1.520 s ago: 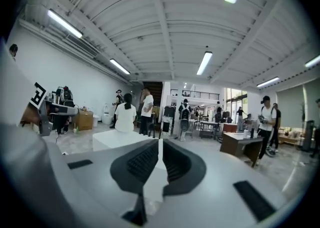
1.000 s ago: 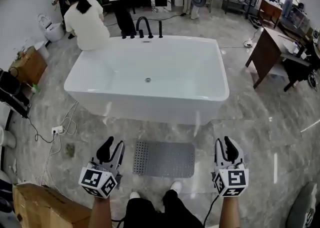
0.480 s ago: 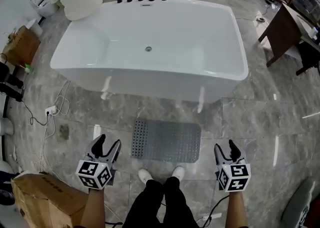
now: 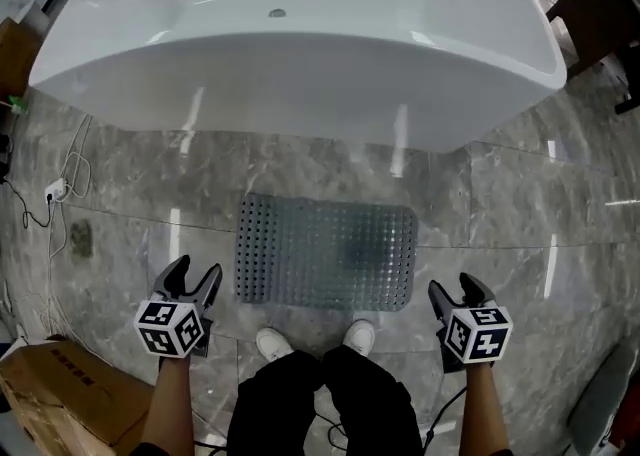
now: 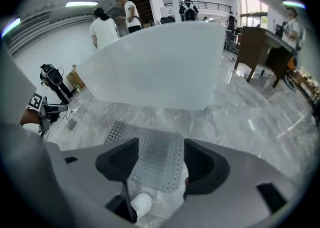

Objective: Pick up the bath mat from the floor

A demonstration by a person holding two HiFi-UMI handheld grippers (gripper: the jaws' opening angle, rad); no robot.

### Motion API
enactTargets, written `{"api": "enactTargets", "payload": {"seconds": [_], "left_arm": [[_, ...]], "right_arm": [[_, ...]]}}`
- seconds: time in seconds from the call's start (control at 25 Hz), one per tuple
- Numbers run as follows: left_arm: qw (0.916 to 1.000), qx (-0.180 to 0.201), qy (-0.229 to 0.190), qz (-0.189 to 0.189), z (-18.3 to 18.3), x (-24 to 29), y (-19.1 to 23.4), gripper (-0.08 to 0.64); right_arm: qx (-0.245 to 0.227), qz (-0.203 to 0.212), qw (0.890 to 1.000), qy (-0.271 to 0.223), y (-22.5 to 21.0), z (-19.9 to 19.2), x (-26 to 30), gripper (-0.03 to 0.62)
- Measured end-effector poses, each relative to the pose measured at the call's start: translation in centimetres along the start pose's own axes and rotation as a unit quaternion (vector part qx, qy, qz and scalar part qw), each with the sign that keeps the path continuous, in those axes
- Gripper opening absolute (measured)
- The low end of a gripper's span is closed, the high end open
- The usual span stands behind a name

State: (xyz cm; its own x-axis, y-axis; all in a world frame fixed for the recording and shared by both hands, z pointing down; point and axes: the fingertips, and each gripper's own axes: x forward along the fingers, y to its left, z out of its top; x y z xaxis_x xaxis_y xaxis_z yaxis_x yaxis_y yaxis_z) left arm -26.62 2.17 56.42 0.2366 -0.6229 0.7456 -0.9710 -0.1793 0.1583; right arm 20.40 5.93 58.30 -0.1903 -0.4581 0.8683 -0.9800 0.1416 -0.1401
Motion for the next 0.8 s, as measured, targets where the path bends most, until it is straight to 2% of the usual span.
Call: {"api": "enactTargets", "payload": {"seconds": [0.12, 0.4, 0.52, 0.8], "left_arm": [[0.9998, -0.006, 0.016, 0.006, -4.6, 5.2, 1.8, 0.275], [0.9976, 0.017, 0.068, -0.005, -14.3, 15.5, 4.0, 0.285], [0.9972, 0.015, 0.073, -0.001, -17.5, 19.1, 5.4, 0.291], [0.9947, 0.041, 0.094, -0.010, -23.5, 24.9, 7.4, 0.302]], "right_arm": [[0.006, -0.004, 1.000, 0.022, -1.1, -3.9, 5.7, 0.288], [0.006, -0.013, 0.998, 0.063, -3.8, -11.3, 16.7, 0.293], [0.002, -0.016, 0.997, 0.070, -4.9, -13.8, 21.1, 0.295], [-0.009, -0.031, 0.996, 0.089, -6.7, -18.1, 28.5, 0.298]]}}
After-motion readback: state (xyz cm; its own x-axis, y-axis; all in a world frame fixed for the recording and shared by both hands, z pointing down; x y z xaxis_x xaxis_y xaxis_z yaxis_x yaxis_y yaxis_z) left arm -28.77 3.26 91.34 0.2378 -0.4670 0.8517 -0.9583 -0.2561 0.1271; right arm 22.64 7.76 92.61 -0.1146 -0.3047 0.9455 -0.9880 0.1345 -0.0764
